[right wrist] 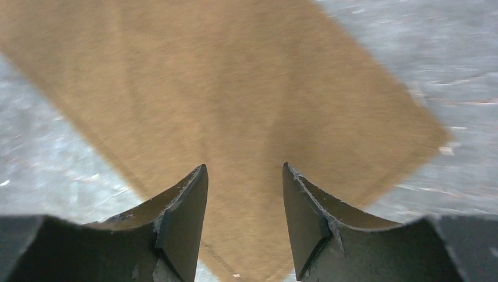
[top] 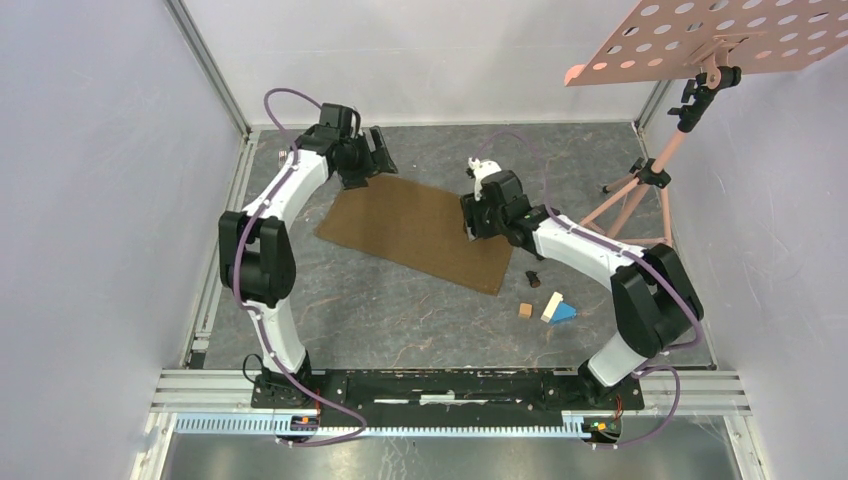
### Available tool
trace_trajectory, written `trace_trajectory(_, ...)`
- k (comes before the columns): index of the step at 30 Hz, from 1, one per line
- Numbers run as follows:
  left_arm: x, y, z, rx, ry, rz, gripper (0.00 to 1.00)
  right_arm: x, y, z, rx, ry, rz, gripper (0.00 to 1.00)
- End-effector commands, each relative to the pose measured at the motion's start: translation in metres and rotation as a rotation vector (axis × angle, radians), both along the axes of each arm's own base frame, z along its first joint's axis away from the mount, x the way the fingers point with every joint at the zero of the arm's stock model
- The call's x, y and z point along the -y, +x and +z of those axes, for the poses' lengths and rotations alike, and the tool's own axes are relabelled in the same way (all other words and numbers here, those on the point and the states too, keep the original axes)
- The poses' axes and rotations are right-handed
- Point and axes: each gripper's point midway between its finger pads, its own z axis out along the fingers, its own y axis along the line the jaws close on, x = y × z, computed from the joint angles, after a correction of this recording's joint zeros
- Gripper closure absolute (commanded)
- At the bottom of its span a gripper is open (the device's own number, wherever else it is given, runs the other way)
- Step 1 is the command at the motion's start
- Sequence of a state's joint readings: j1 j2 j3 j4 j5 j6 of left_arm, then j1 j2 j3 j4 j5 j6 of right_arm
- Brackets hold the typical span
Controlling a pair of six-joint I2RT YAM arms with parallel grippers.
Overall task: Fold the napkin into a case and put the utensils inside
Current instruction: Smooth out the rectangle-folded napkin at the center of the board.
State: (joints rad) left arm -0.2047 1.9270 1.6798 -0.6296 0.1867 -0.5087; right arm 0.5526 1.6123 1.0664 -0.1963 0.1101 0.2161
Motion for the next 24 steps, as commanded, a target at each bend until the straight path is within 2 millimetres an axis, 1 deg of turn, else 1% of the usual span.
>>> trace_trajectory(1,0.021,-0.015,-0.048,-0.084,-0.096,-0.044,0.09,-0.051,-0.032,-0.012,-0.101,0.203,0.141,0.5)
trace_trajectory(4,0.022,-0.021,-0.071,-0.125,-0.097,-0.04,0.09,-0.053,-0.044,-0.03,-0.131,0.178,0.16,0.63)
trace_trajectory(7,0.013,-0.035,-0.091,-0.177,-0.044,-0.017,0.09,-0.042,-0.058,-0.052,-0.154,0.147,0.148,0.66)
trace_trajectory(8,0.008,-0.04,-0.095,-0.187,-0.02,-0.006,0.09,-0.037,-0.063,-0.059,-0.159,0.134,0.144,0.67)
trace_trajectory(13,-0.02,-0.079,-0.112,-0.273,0.087,0.093,0.08,-0.015,-0.08,-0.085,-0.192,0.061,0.136,0.68)
trace_trajectory(16,-0.028,-0.106,-0.115,-0.311,0.091,0.133,0.08,0.002,-0.09,-0.1,-0.212,0.0,0.113,0.68)
trace_trajectory(17,-0.03,-0.117,-0.117,-0.326,0.086,0.151,0.08,0.007,-0.095,-0.104,-0.224,-0.014,0.114,0.68)
trace_trajectory(18,-0.03,-0.128,-0.117,-0.328,0.074,0.161,0.08,0.016,-0.098,-0.108,-0.228,-0.048,0.097,0.68)
trace_trajectory(20,-0.029,-0.149,-0.116,-0.331,0.043,0.169,0.07,0.029,-0.104,-0.109,-0.238,-0.096,0.081,0.68)
trace_trajectory(21,-0.029,-0.159,-0.115,-0.335,0.03,0.166,0.08,0.035,-0.106,-0.105,-0.234,-0.115,0.075,0.68)
trace_trajectory(23,-0.028,-0.176,-0.106,-0.32,0.006,0.153,0.07,0.038,-0.106,-0.092,-0.213,-0.123,0.09,0.65)
trace_trajectory(24,-0.026,-0.179,-0.099,-0.303,-0.01,0.142,0.07,0.036,-0.104,-0.084,-0.195,-0.116,0.102,0.61)
